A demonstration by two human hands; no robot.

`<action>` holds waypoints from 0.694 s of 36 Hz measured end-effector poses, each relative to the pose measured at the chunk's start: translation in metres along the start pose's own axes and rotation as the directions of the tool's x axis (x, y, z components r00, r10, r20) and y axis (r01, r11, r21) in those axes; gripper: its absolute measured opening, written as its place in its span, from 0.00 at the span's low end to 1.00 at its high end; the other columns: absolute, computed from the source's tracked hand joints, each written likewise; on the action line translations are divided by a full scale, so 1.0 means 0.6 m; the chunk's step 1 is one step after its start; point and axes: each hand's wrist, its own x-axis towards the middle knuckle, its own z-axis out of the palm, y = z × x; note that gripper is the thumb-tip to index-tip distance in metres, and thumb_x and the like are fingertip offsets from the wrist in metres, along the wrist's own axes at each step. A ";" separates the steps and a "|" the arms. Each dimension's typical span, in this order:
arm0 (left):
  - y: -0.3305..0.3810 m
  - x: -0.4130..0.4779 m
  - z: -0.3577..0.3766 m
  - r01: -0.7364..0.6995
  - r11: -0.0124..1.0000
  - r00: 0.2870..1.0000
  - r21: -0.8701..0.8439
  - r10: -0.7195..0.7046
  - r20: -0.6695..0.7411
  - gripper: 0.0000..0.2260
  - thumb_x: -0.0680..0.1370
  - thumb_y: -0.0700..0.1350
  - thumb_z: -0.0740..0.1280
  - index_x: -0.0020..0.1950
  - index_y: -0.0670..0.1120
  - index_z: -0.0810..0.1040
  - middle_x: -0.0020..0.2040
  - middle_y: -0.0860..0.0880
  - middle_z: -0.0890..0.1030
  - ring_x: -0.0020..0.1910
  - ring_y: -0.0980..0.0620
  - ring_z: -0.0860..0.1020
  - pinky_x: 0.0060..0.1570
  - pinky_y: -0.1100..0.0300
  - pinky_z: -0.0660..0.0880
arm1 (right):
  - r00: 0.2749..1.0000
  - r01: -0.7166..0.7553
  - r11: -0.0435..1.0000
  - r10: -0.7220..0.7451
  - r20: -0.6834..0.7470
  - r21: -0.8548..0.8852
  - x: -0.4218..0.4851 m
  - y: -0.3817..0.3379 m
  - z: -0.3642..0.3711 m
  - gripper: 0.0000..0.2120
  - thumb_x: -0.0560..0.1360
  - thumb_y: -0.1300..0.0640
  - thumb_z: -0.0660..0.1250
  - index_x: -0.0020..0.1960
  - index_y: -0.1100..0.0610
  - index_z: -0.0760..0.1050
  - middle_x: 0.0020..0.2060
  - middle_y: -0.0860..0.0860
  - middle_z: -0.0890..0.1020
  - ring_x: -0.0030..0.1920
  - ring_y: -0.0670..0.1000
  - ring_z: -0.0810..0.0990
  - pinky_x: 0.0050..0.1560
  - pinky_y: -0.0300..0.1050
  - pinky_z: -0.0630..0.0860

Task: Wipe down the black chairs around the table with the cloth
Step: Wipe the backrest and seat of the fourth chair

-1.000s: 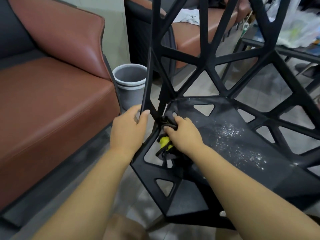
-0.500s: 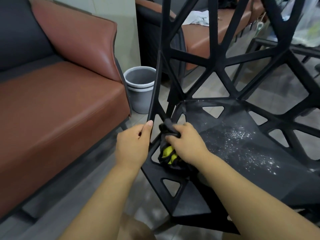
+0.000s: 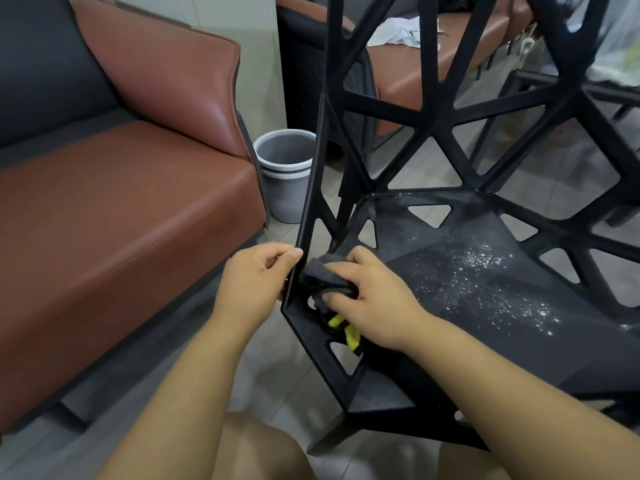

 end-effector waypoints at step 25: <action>-0.017 -0.008 0.039 -0.033 0.993 0.980 0.110 0.054 -0.193 0.15 0.78 0.52 0.64 0.38 0.43 0.74 0.30 0.47 0.68 0.28 0.56 0.64 0.30 0.61 0.62 | 0.995 -0.095 0.980 0.089 -0.044 -0.175 -0.027 0.009 0.012 0.15 0.75 0.47 0.61 0.61 0.44 0.74 0.52 0.48 0.69 0.56 0.57 0.74 0.53 0.48 0.73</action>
